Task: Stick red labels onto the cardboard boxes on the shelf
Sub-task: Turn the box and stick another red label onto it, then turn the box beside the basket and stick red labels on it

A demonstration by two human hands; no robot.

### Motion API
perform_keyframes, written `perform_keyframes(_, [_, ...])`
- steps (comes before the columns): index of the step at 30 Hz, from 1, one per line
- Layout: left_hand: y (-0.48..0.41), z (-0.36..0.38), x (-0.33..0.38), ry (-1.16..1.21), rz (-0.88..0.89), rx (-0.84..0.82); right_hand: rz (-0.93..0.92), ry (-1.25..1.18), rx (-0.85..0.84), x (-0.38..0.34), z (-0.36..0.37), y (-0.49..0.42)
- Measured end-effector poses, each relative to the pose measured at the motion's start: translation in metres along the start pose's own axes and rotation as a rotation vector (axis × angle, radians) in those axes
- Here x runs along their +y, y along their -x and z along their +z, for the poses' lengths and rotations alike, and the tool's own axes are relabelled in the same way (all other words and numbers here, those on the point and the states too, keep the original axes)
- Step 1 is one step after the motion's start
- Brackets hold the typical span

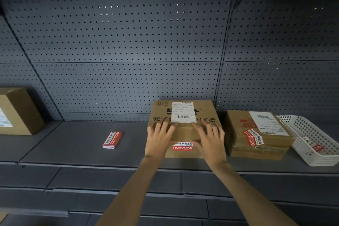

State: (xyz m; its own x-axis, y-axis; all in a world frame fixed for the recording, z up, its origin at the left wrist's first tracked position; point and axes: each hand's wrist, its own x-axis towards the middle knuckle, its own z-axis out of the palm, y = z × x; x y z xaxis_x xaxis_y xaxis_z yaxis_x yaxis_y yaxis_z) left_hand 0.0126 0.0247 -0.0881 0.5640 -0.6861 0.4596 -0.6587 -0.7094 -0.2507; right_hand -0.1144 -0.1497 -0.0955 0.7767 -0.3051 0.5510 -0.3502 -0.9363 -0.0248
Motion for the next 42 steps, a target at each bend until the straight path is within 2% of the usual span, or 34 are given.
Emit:
perform_keyframes(4, [-0.001,0.003,-0.017,0.012,0.086,0.052,-0.017,-0.018,-0.039,0.007,-0.001,-0.003])
perform_keyframes(10, [-0.002,-0.003,-0.025,0.073,0.115,0.017,-0.032,-0.057,-0.095,0.014,-0.009,-0.003])
perform_keyframes(14, [0.001,-0.007,-0.032,0.176,0.139,0.003,-0.060,-0.107,-0.156,0.019,-0.016,-0.003])
perform_keyframes(18, [-0.004,-0.018,-0.033,0.319,0.091,-0.022,-0.056,-0.180,-0.200,0.021,-0.019,-0.005])
perform_keyframes(20, [-0.010,-0.024,-0.033,0.462,0.041,-0.046,-0.033,-0.296,-0.187,0.024,-0.022,-0.009])
perform_keyframes(22, [-0.016,-0.028,-0.034,0.593,-0.075,-0.012,0.037,-0.465,-0.106,0.030,-0.029,-0.014])
perform_keyframes(25, [-0.021,-0.029,-0.036,0.716,-0.445,0.110,0.285,-0.591,0.063,0.042,-0.041,-0.018])
perform_keyframes(27, [-0.022,-0.028,-0.038,0.908,-0.663,-0.016,0.494,-0.708,0.010,0.045,-0.047,-0.019])
perform_keyframes(28, [-0.022,-0.026,-0.039,0.995,-0.699,-0.107,0.558,-0.768,-0.038,0.046,-0.047,-0.019])
perform_keyframes(30, [-0.022,-0.019,-0.039,1.059,-0.654,-0.193,0.586,-0.815,-0.098,0.047,-0.046,-0.020])
perform_keyframes(42, [-0.017,-0.014,-0.041,1.026,-0.718,-0.142,0.544,-0.899,-0.121,0.048,-0.030,-0.023])
